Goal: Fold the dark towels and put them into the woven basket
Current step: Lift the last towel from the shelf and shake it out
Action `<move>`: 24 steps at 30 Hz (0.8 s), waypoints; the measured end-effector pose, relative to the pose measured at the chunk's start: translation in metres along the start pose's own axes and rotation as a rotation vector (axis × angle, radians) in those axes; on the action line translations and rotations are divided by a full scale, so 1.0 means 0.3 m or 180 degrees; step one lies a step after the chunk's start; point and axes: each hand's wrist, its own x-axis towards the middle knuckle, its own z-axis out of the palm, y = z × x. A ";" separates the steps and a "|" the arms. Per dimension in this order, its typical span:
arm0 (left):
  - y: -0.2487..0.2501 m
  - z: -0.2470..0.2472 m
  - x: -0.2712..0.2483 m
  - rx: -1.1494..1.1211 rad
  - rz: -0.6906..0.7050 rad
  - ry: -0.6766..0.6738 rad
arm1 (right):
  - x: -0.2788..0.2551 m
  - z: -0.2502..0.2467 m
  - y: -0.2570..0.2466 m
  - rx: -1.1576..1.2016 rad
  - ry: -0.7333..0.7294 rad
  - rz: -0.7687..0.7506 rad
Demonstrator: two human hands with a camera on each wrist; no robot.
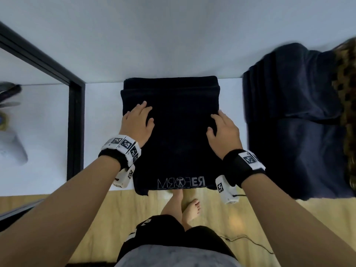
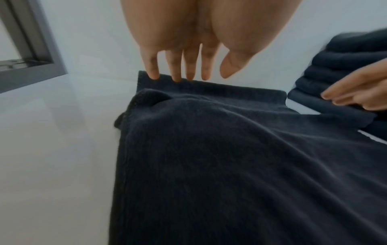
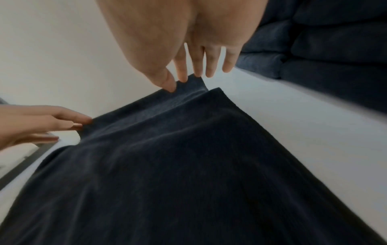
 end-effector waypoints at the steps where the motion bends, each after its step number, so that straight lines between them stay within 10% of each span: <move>1: -0.009 -0.001 -0.040 -0.0139 -0.0022 0.0215 | -0.054 0.002 0.009 0.0177 0.0162 0.0061; 6: -0.086 0.064 -0.307 -0.0531 -0.0881 0.0741 | -0.313 0.056 0.099 0.0636 0.0476 0.0805; 14: -0.162 0.242 -0.649 -0.0681 -0.2480 -0.0221 | -0.514 0.144 0.283 0.0799 -0.0510 0.2391; 24: -0.153 0.342 -0.696 -0.1608 -0.2144 -0.0408 | -0.540 0.197 0.323 0.1554 -0.0691 0.1777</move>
